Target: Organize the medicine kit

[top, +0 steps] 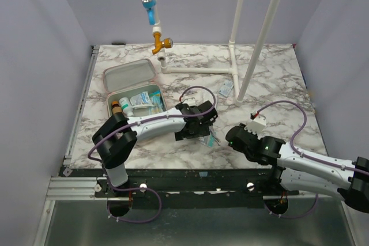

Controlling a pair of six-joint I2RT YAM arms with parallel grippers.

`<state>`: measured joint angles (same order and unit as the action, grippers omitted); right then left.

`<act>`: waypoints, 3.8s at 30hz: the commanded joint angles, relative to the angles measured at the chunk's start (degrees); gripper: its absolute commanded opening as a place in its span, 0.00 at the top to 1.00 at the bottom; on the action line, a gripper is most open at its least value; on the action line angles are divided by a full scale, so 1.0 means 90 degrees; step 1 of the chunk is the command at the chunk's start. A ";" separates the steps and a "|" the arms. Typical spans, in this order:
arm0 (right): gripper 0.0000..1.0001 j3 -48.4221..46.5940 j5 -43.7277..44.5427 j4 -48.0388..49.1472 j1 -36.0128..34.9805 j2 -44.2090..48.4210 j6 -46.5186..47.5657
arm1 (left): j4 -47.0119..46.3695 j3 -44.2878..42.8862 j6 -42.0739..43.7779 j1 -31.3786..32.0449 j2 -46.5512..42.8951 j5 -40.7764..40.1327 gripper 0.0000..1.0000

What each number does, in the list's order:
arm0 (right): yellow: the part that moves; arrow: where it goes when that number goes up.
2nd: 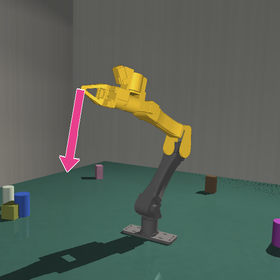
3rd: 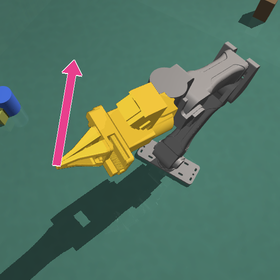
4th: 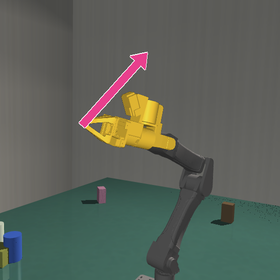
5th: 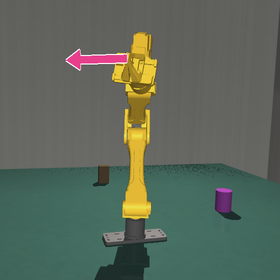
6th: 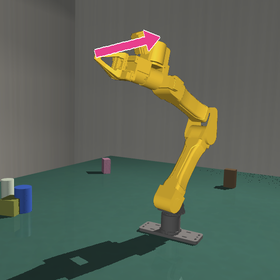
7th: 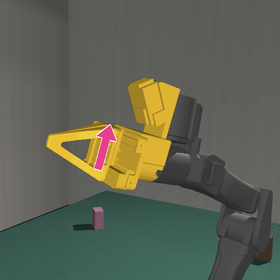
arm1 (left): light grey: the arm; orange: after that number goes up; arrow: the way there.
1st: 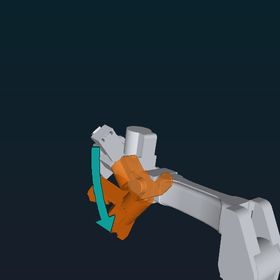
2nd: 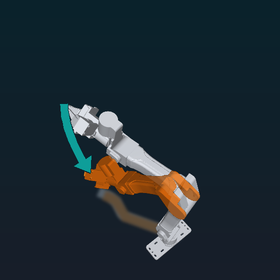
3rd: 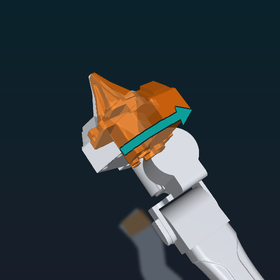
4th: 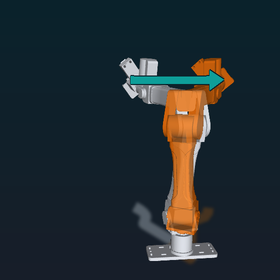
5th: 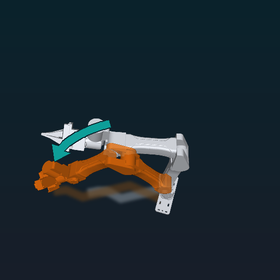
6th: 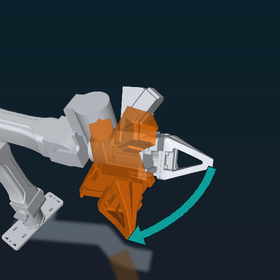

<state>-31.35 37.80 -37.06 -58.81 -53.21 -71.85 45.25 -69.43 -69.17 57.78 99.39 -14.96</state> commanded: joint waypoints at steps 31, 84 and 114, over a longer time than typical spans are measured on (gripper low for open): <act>0.67 0.0101 0.0019 0.0351 0.0011 -0.0121 0.0298 | -0.0402 -0.0918 0.2931 -0.1111 0.1075 -0.0051 0.85; 0.67 -0.7043 -0.3121 0.2880 -0.0143 -0.7326 0.4329 | 0.0492 0.1952 0.3786 -0.5326 -0.2906 0.0213 0.99; 0.49 -0.8704 -0.3582 0.2516 -0.0788 -0.9011 0.4097 | 0.0664 0.2099 0.4316 -0.6361 -0.2551 0.0451 0.49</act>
<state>-108.86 6.02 -13.28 -65.32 -133.40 -34.89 48.53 -50.89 -30.52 0.84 79.48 -10.87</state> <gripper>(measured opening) 0.488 0.457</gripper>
